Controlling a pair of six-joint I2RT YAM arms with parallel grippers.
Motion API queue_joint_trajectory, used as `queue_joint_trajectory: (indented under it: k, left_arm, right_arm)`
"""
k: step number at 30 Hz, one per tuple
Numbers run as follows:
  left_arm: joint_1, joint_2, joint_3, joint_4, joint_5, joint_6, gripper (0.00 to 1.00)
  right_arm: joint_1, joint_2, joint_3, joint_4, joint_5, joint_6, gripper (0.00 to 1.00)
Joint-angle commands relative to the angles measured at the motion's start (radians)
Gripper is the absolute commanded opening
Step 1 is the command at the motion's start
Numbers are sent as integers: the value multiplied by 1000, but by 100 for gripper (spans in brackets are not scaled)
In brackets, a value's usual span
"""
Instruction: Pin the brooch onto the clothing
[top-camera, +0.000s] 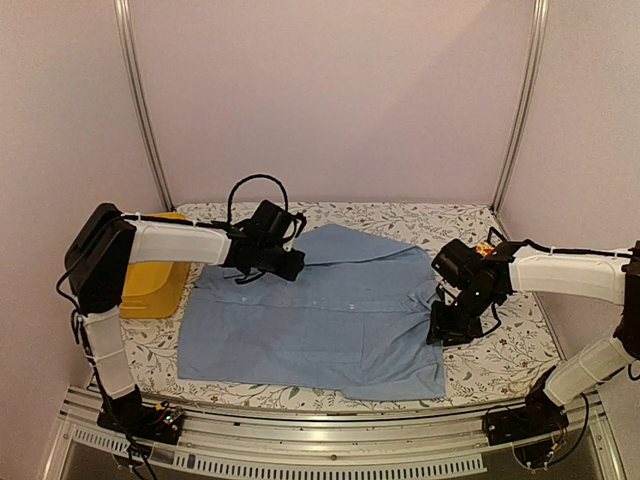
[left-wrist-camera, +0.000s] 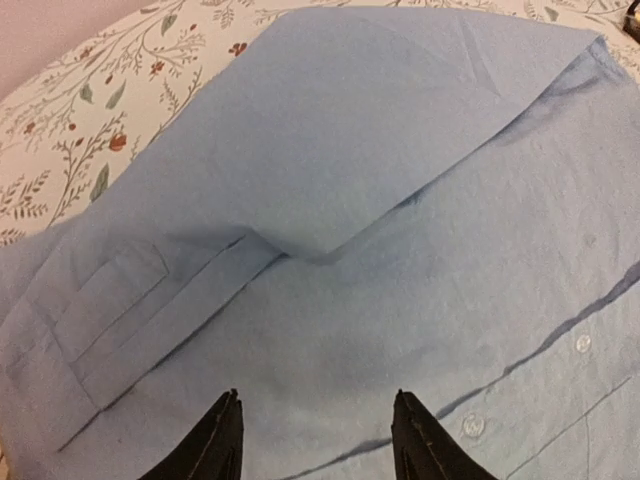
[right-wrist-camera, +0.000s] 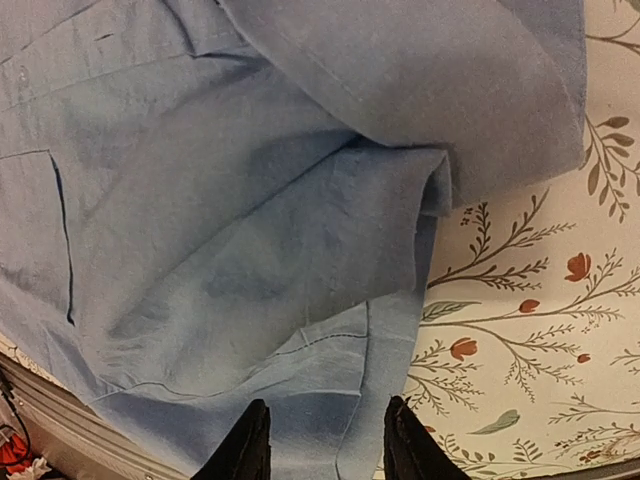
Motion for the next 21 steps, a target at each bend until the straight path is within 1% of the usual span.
queue_joint_trajectory:
  k: [1,3,5,8,10,13,15,16,17,19,21]
  left_arm:
    - [-8,191,141,7,-53,130,50]
    - [-8,272,210,-9,-97,153,50]
    - [-8,328,262,-24,-120,166,50]
    - [-5,377,301,-29,-134,171,50]
    - [-2,397,304,-31,-141,165,50]
    - [9,412,295,-25,-145,147,50]
    - [18,422,289,-24,-146,128,51]
    - [23,426,289,-23,-148,119,51]
    - [30,431,289,-23,-149,110,51]
    - [47,444,293,-24,-158,95,51]
    - [73,460,307,-37,-161,74,50]
  right_arm:
    - [34,35,-49,31,-48,80,39]
    - [63,32,-72,67,-93,109,40]
    - [95,35,-80,71,-107,138,40]
    - [123,55,-97,64,-121,168,41]
    - [132,55,-122,97,-152,177,39]
    - [132,35,-152,166,-201,198,28]
    - [133,32,-148,154,-189,202,15]
    - [133,33,-138,130,-158,203,7]
    - [132,32,-123,93,-125,205,1]
    - [128,27,-88,4,-57,205,0]
    - [127,12,-71,-69,-34,203,0]
